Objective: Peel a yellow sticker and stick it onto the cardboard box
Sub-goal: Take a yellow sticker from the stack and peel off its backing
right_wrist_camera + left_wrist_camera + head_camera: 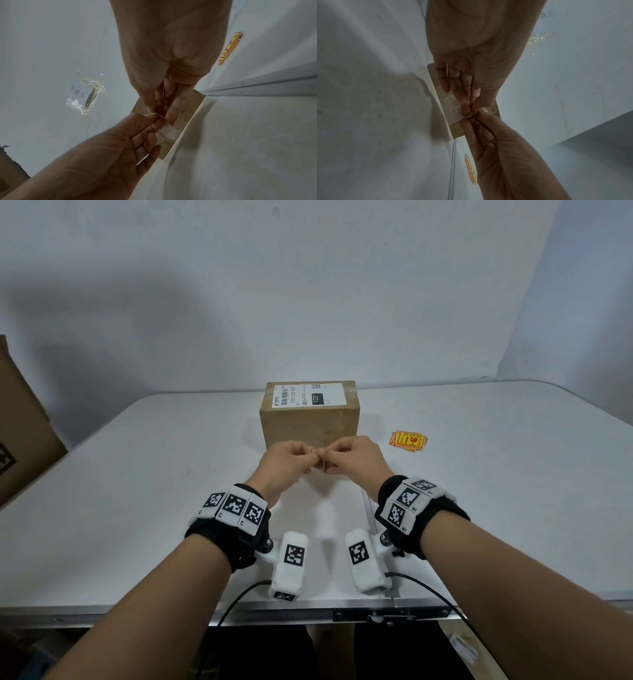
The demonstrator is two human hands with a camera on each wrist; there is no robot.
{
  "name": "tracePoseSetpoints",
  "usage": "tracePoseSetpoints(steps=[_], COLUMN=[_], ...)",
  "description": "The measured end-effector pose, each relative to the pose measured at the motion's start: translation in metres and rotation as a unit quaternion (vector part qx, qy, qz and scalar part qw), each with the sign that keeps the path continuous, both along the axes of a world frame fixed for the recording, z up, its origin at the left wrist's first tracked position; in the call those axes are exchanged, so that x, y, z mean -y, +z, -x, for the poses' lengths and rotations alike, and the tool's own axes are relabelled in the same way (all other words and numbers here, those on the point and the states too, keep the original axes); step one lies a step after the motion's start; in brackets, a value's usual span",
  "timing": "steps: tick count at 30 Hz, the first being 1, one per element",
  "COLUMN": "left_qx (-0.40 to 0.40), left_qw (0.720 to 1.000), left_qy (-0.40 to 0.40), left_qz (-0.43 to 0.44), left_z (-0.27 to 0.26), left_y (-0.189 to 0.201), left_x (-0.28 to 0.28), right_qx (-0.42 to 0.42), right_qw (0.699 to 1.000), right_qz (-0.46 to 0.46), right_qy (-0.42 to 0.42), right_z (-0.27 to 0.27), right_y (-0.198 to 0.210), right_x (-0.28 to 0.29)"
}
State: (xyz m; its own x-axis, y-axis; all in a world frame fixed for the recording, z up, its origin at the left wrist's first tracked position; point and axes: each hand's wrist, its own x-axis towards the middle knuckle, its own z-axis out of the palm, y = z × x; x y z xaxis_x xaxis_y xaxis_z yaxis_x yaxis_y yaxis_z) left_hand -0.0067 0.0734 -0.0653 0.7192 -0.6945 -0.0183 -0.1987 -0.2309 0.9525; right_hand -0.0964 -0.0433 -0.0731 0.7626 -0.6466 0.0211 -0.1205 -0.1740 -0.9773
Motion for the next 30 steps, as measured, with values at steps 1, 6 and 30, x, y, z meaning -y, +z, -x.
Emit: tracePoseSetpoints(steps=[1,6,30], left_qx=[0.001,-0.007,-0.040], left_qw=[1.000,1.000,0.997], left_qy=[-0.004,-0.007,-0.052], left_qz=[-0.001,-0.006,-0.030], left_z=[-0.0001,-0.0027,0.0021], left_y=[0.0005,0.0032,0.0098], left_x=[0.0000,0.0011,0.0061], right_qx=[0.006,0.028,-0.002], right_qw=[1.000,1.000,0.999], right_qz=[-0.004,0.006,-0.049], right_qy=[0.000,-0.002,0.004], right_z=[0.0000,0.0013,0.0034], right_y=[0.0006,0.0054,-0.0018], right_x=[-0.0001,-0.0018,0.0075])
